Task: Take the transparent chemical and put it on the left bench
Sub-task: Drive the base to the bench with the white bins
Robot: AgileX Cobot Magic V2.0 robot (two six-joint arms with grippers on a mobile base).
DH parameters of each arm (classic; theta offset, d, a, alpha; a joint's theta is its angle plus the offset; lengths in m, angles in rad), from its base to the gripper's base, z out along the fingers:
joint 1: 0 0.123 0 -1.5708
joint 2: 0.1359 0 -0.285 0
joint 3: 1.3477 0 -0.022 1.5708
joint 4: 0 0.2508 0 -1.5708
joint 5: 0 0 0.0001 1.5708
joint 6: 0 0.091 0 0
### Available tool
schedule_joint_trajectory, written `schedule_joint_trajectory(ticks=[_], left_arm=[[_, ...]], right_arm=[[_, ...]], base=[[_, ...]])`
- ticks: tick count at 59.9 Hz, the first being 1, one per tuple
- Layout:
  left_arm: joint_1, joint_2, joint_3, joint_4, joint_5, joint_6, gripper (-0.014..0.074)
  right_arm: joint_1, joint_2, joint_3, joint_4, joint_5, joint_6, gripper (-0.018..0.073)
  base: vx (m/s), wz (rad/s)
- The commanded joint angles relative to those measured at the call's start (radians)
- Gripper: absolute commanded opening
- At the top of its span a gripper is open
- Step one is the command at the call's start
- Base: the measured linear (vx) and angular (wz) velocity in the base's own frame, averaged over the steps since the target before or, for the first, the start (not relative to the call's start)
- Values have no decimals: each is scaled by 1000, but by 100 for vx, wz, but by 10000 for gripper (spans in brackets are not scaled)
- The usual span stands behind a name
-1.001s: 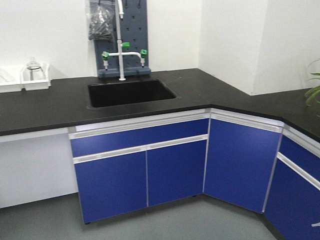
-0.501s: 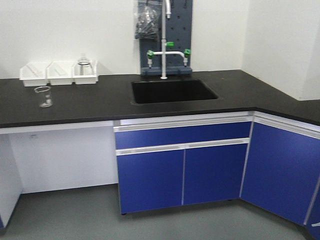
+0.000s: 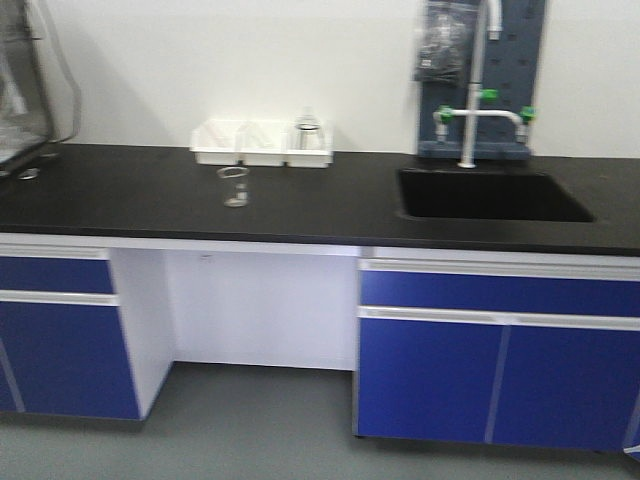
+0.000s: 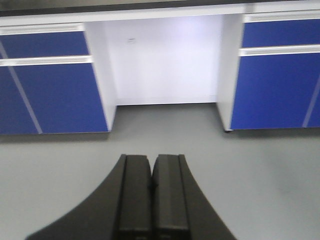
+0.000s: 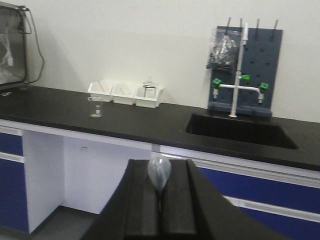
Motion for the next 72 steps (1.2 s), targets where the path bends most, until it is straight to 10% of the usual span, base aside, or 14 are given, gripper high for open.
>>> schedule_joint_trajectory(ticks=[1, 72], left_arm=[[-2, -19, 16, -1, -78, -8, -3], [-2, -19, 16, -1, -78, -8, -3]], right_arm=[[-4, 3, -32, 3, -19, 2, -3], [-4, 3, -32, 3, -19, 2, -3]], base=[[14, 60], [28, 37]])
